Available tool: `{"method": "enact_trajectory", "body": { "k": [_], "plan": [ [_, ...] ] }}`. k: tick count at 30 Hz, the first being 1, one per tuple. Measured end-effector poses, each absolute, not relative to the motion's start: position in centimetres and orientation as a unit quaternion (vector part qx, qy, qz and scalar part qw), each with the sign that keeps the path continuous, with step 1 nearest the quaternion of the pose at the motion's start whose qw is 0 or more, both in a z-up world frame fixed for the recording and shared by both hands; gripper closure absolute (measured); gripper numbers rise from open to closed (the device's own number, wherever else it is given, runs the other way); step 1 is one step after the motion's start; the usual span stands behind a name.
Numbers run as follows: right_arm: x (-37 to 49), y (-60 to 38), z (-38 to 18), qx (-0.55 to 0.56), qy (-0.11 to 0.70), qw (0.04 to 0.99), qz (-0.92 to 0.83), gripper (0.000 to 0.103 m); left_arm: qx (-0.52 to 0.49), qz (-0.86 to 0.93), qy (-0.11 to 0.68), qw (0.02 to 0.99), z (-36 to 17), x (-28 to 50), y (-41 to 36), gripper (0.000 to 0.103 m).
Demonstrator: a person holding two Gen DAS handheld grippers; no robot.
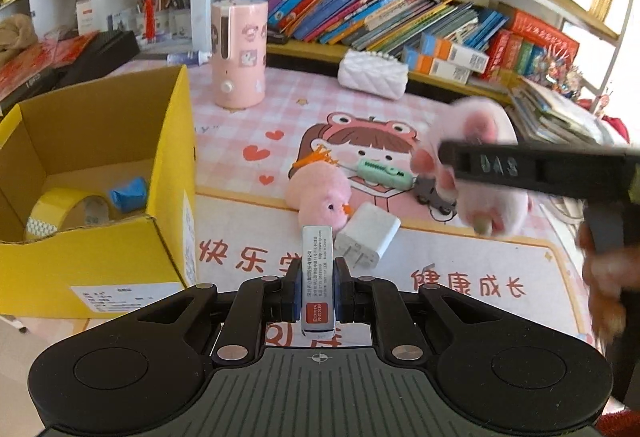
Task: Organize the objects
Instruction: 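Lift the USB stick and pink pig and carry both over the yellow box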
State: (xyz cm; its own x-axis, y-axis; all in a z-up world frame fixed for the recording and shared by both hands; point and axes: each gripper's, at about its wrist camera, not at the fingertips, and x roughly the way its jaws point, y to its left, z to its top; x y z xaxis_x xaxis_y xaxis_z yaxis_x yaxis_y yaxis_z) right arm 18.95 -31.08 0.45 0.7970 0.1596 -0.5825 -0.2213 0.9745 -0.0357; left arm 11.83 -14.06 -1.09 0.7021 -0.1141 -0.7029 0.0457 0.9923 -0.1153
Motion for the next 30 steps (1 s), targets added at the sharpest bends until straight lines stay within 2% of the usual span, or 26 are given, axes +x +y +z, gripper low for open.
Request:
{"method": "enact_trajectory", "body": {
  "k": [10, 30],
  "plan": [
    [12.9, -29.1, -0.2, -0.023, 0.332, 0.942, 0.054, 0.045, -0.052, -0.070, 0.367, 0.926, -0.5, 8.4, -10.7, 0.090],
    [2.3, -16.6, -1.6, -0.044, 0.383, 0.916, 0.110, 0.045, -0.079, -0.032, 0.370, 0.925, -0.1, -1.0, 0.9, 0.090]
  ]
}}
